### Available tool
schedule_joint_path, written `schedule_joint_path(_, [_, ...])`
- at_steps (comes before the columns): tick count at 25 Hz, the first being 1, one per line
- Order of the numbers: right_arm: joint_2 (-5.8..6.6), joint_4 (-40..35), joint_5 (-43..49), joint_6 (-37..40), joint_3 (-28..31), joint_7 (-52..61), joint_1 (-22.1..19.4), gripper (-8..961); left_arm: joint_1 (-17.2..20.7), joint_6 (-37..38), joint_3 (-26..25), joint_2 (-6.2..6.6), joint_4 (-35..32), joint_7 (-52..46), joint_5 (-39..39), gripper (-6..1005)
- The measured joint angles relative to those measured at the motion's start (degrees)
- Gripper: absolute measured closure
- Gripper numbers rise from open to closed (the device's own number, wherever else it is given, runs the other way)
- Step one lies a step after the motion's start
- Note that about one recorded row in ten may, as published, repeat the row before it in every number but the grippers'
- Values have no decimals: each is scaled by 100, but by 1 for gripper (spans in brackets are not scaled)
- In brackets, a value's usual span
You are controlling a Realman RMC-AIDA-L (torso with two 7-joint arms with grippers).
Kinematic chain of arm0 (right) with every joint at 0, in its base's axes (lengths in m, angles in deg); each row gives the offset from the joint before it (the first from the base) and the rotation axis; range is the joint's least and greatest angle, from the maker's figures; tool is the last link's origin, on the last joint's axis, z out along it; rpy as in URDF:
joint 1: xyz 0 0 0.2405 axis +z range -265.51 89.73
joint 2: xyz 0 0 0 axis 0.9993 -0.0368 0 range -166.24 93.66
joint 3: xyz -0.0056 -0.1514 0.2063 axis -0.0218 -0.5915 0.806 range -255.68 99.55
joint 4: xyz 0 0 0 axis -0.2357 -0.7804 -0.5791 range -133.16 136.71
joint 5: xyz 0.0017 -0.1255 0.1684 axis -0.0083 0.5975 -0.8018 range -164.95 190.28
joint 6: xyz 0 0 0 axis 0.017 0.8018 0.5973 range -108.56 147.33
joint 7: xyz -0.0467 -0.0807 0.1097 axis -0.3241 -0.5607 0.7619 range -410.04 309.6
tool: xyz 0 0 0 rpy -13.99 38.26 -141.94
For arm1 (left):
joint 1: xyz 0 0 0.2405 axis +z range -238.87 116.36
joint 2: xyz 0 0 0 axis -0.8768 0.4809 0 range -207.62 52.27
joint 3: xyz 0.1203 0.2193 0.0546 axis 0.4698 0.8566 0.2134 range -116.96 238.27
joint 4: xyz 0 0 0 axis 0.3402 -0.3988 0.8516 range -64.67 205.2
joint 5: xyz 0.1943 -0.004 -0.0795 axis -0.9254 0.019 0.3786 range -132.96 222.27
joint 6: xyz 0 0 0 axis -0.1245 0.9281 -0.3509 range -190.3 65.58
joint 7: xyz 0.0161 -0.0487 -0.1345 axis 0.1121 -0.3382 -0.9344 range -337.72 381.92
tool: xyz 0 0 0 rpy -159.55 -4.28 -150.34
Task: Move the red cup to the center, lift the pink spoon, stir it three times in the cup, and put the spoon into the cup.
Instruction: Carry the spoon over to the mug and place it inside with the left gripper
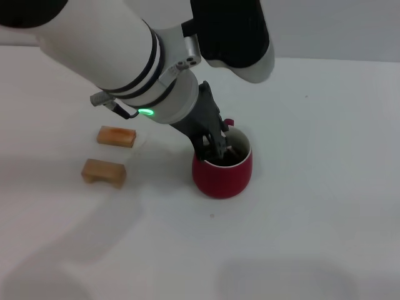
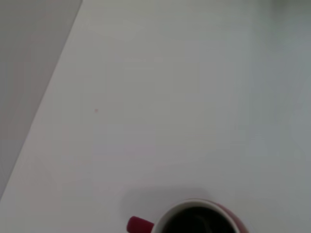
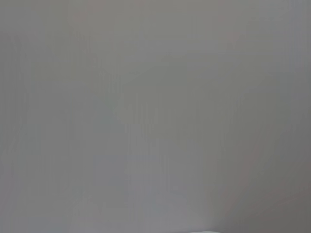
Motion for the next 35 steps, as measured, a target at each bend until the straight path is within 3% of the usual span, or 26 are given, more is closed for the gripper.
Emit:
schedule_joint_path(7, [0, 12, 5, 0, 0, 0, 14, 954, 327, -249, 5, 20, 412, -80, -28, 797])
schedule_joint_path(16, [-8, 41, 6, 20, -34, 0, 34, 954, 548, -276, -154, 43, 386, -94, -251, 789])
schedule_joint_path(26, [-18, 69, 6, 41, -46, 0, -38, 954, 318, -29, -250, 33, 25, -12, -349, 779])
schedule_joint_path(35, [-18, 71, 6, 58, -52, 0, -104, 953, 147, 479, 130, 2, -234, -140, -311, 770])
